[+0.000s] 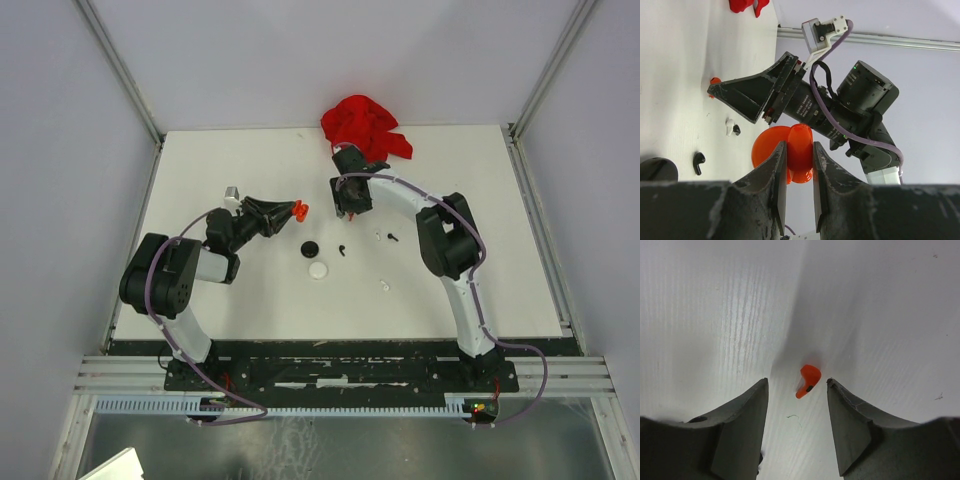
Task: Insert the wireless bluetooth earbuds into the charging case
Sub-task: Pick up the earbud from the center of the board.
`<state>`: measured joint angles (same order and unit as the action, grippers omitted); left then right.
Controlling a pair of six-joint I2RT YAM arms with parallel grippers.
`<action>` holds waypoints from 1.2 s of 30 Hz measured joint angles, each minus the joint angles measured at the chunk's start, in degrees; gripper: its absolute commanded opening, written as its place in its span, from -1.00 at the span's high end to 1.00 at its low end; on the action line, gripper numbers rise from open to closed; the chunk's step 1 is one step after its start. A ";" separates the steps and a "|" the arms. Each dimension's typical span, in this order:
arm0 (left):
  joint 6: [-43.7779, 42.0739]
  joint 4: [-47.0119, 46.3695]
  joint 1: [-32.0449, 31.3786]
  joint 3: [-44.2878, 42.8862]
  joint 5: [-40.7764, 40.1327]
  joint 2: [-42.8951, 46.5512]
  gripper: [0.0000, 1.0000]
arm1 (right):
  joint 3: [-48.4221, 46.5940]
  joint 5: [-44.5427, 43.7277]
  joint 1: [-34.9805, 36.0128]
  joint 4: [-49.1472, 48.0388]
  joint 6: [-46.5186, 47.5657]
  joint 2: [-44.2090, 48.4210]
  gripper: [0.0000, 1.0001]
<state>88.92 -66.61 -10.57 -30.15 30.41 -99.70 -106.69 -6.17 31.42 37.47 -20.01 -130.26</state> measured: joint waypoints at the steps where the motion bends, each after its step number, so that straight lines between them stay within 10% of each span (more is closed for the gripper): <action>1: -0.02 -0.02 0.00 0.07 0.00 0.00 0.94 | 0.00 -0.02 -0.04 0.07 -0.24 -0.42 -0.16; 36: 0.00 -1.03 0.00 0.17 0.11 0.00 0.94 | -3.13 -0.28 -0.81 0.98 -1.20 -3.50 0.46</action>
<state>88.92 -67.64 -10.57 -29.98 30.52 -99.70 -109.82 -6.46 30.61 38.46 -21.21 -133.75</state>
